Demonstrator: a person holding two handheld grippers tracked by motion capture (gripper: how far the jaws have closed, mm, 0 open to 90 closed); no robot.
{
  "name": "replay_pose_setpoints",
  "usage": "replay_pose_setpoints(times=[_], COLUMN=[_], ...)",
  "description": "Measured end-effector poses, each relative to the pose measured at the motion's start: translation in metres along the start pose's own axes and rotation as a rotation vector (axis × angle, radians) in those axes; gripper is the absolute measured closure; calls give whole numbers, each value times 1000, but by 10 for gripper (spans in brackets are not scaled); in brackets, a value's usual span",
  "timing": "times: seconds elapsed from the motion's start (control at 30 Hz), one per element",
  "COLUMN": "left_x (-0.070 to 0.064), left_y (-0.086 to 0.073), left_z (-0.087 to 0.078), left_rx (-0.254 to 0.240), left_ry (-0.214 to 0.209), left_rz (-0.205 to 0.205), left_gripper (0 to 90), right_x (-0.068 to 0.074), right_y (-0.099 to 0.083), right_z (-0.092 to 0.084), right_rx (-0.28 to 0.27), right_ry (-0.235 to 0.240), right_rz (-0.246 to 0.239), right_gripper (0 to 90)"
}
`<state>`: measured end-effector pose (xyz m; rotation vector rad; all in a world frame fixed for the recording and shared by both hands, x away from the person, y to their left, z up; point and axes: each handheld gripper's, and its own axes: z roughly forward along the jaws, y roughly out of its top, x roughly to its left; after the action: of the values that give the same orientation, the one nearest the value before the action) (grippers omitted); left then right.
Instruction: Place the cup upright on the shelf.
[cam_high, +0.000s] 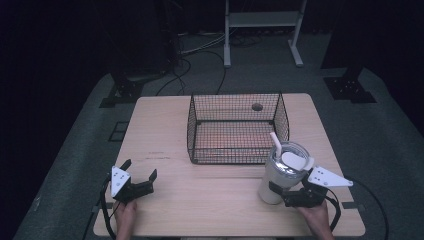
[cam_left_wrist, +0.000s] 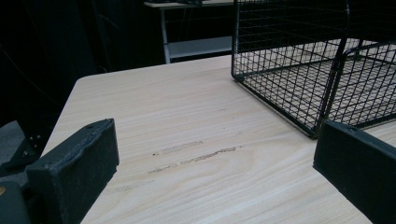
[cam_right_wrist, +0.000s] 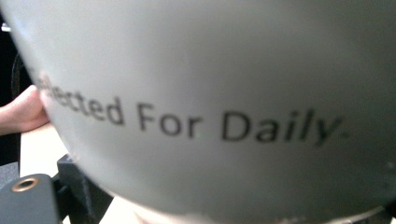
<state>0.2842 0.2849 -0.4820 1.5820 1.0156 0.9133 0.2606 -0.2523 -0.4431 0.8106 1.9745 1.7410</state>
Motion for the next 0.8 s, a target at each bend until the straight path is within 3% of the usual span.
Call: replay_pose_setpoints(times=[0.33, 0.5, 0.8], left_x=[0, 1, 1], left_y=[0, 0, 0], left_z=[0, 0, 0], left_rx=[-2, -4, -4], left_ry=[0, 0, -3], left_rz=[-1, -3, -10], left_gripper=[0, 0, 0], right_x=[-1, -1, -1], right_y=[24, 50, 78], right_z=[2, 15, 36], right_rx=[-3, 8, -4], right_ry=[32, 72, 123], right_rz=[-41, -86, -111], right_gripper=[83, 83, 83])
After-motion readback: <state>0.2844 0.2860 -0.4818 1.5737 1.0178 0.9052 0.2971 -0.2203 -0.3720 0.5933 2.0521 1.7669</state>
